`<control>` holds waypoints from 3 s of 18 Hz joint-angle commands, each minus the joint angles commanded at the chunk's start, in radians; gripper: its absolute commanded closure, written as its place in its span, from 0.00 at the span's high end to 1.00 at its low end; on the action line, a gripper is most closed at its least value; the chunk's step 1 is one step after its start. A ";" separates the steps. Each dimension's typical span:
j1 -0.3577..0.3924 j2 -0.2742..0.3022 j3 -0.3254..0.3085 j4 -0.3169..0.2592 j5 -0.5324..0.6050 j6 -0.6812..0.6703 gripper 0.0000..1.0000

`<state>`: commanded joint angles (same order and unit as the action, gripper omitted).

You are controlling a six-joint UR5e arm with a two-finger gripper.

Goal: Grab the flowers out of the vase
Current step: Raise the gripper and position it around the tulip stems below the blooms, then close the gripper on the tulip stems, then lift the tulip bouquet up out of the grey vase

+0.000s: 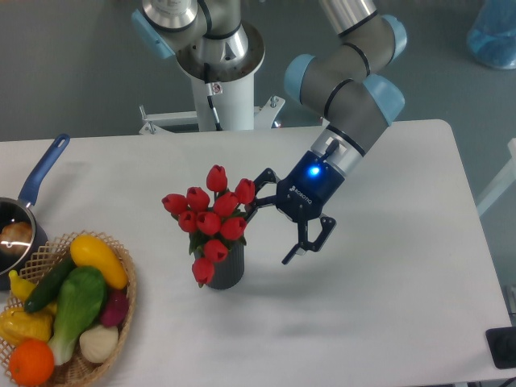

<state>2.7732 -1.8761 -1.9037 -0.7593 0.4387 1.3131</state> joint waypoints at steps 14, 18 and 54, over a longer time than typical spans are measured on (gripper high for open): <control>-0.038 0.136 -0.176 -0.025 0.026 0.002 1.00; -0.101 0.132 -0.169 -0.025 0.018 0.000 1.00; -0.027 0.268 0.026 -0.026 -0.212 -0.495 0.00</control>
<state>2.7458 -1.6076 -1.8777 -0.7854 0.2271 0.8178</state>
